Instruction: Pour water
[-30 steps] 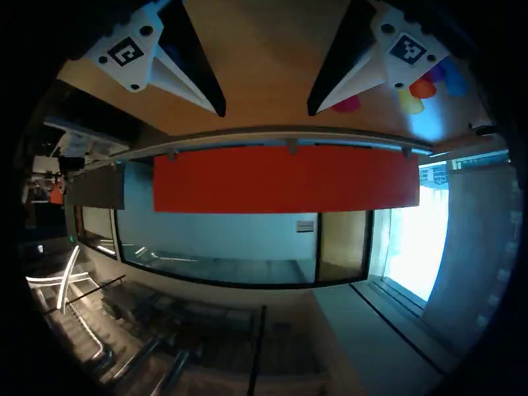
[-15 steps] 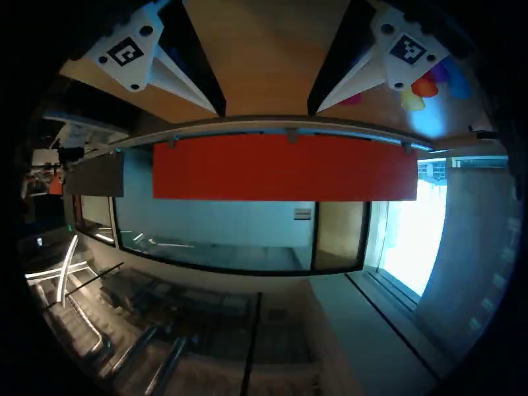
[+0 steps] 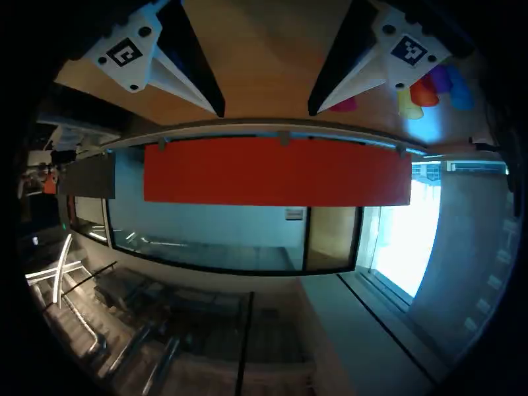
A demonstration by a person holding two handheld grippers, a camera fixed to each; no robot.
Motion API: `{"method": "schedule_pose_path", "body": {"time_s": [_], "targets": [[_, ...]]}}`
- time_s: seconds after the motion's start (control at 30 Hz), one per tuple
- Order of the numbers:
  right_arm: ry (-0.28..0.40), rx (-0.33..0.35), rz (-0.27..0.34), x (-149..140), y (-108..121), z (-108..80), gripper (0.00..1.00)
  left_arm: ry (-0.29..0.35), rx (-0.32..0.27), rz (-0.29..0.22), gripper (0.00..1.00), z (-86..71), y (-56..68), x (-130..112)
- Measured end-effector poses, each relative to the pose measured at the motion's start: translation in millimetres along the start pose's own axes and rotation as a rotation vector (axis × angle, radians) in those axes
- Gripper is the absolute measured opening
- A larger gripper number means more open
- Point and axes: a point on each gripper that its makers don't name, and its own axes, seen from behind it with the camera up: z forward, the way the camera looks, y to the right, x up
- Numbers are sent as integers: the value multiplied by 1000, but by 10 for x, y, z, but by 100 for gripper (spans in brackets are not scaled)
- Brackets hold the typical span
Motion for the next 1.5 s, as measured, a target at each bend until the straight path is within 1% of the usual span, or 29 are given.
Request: {"method": "schedule_pose_path", "body": {"time_s": [0.1,0.27,0.47,0.7,0.97,1.5], "targets": [[-11,-4,12,-95,22,20,99,0,0,0,86,-3,-4,1],[-26,-27,6,-209,129,33,99,0,0,0,86,-8,-10,0],[-42,-31,6,-335,193,55,99,0,0,-1,86,-15,-5,-7],[-62,-18,6,-424,180,87,99,0,1,-1,86,-14,-4,-5],[-86,-20,12,-522,174,133,99,0,1,-1,86,-9,0,-11],[-92,-18,15,-538,175,140,99,-1,0,-1,86,2,2,-12]]}}
